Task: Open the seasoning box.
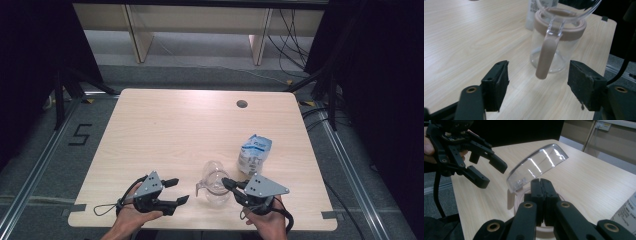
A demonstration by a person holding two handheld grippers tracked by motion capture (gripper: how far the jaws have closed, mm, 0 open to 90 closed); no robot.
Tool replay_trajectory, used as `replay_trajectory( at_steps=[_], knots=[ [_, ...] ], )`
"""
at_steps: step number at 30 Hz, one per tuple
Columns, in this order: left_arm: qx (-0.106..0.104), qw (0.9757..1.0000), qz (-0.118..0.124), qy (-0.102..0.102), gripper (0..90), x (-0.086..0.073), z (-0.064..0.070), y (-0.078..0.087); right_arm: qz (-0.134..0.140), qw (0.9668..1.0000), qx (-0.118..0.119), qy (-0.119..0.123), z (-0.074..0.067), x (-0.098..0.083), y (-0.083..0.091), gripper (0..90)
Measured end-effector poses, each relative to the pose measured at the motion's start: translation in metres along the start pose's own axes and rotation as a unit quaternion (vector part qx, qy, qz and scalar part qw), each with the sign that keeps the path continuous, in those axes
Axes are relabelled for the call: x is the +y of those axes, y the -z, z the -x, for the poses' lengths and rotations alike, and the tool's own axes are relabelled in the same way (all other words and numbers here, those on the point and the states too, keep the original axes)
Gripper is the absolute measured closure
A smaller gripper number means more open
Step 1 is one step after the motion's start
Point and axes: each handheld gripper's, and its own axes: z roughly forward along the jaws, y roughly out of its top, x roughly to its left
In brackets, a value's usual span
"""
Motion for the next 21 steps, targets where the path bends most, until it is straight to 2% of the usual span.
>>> replay_trajectory(
  at_steps=[2, 3, 5, 6, 8, 10, 11, 13, 14, 16, 19, 21],
  knots=[
    [0.006, 0.9999, -0.007, -0.010, 29.5, -0.002, -0.001, 0.002, -0.003, 0.9999, 0.011, 0.003, -0.002, 0.002, -0.001, 89.6],
    [0.004, 0.9999, -0.006, -0.012, 28.8, -0.003, -0.002, 0.002, -0.002, 1.0000, 0.007, 0.005, -0.003, 0.003, -0.002, 89.6],
    [0.008, 0.9999, -0.008, -0.007, 28.0, -0.004, -0.002, 0.004, -0.004, 0.9999, 0.013, 0.009, -0.005, 0.004, -0.003, 89.6],
    [0.006, 0.9999, -0.008, -0.012, 27.6, -0.004, -0.004, 0.004, -0.003, 0.9999, 0.012, 0.004, -0.007, 0.005, -0.003, 89.4],
    [0.013, 0.9999, -0.011, 0.001, 27.0, -0.006, -0.004, 0.005, -0.001, 0.9999, 0.016, 0.006, -0.009, 0.006, -0.005, 89.1],
    [0.010, 0.9999, -0.014, 0.001, 26.6, -0.007, -0.006, 0.005, -0.001, 0.9998, 0.016, 0.012, -0.010, 0.007, -0.007, 88.9],
    [0.009, 0.9998, -0.014, 0.011, 26.4, -0.009, -0.005, 0.005, 0.001, 0.9998, 0.015, 0.013, -0.011, 0.007, -0.008, 88.9],
    [0.011, 0.9998, -0.019, 0.003, 26.2, -0.009, -0.007, 0.006, -0.002, 0.9996, 0.020, 0.018, -0.011, 0.008, -0.009, 88.8],
    [0.009, 0.9997, -0.018, 0.012, 26.2, -0.010, -0.008, 0.005, -0.002, 0.9997, 0.020, 0.017, -0.012, 0.008, -0.009, 88.8],
    [0.012, 0.9997, -0.018, 0.006, 26.1, -0.010, -0.009, 0.005, -0.003, 0.9995, 0.025, 0.017, -0.014, 0.008, -0.011, 88.6],
    [0.014, 0.9997, -0.016, 0.014, 26.1, -0.011, -0.009, 0.006, -0.004, 0.9994, 0.030, 0.018, -0.016, 0.008, -0.012, 88.4],
    [0.014, 0.9997, -0.016, 0.011, 26.1, -0.011, -0.009, 0.006, -0.006, 0.9992, 0.033, 0.020, -0.018, 0.008, -0.013, 88.3]
  ],
)
